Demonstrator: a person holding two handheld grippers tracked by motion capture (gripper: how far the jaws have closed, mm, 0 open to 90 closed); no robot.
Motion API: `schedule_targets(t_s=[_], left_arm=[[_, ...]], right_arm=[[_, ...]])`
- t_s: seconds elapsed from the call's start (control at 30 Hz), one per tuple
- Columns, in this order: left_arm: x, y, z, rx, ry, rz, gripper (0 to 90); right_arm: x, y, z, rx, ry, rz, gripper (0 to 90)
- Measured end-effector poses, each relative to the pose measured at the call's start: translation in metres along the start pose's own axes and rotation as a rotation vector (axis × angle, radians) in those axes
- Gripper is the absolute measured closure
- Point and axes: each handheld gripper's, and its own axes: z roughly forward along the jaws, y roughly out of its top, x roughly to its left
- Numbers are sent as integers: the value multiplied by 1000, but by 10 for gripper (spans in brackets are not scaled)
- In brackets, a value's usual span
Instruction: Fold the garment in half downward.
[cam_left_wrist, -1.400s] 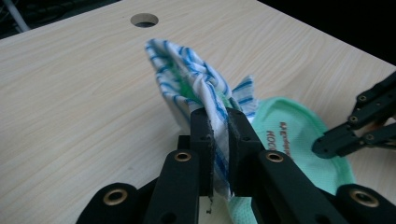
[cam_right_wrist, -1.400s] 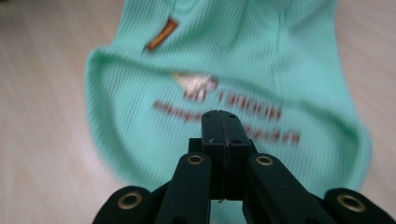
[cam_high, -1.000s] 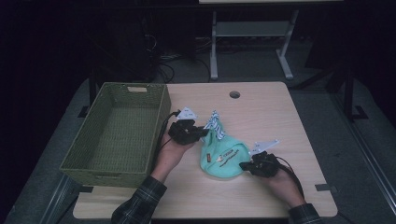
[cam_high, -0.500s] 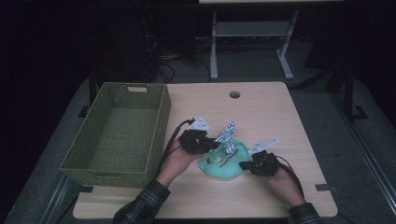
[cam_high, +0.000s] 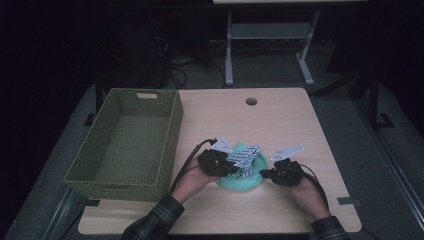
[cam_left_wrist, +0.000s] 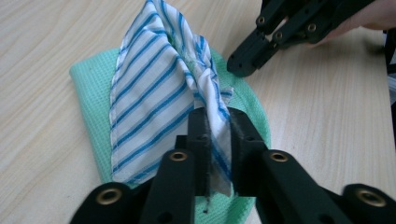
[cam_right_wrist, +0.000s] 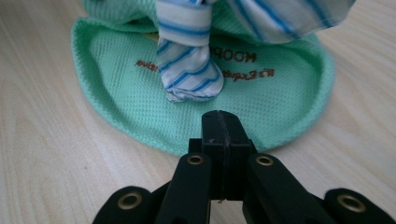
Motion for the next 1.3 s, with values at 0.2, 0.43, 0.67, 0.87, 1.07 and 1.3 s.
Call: schedule_targets(t_s=[0.2,0.43,0.67,0.87,1.07,1.3], left_arm=[[1,2,-9,-35,-12,-11,585],[3,3,-25,-76,-16,-31,585],[12,-2,-29,-50,9,-63,843],[17,-4,-28,-38,28,-75,894],[10,-1,-17,-26,2,-64,893],[-2,-2,7,29,-33,-35,893]], right_arm=[[-6,3,-1,-18,0,10,899],[-13,13,-6,-34,-36,4,899],[-28,31,-17,-83,-69,25,900],[-33,50,-16,-124,-63,20,900],[-30,62,-6,-125,-51,4,900],[-27,59,10,-72,-23,-5,899]])
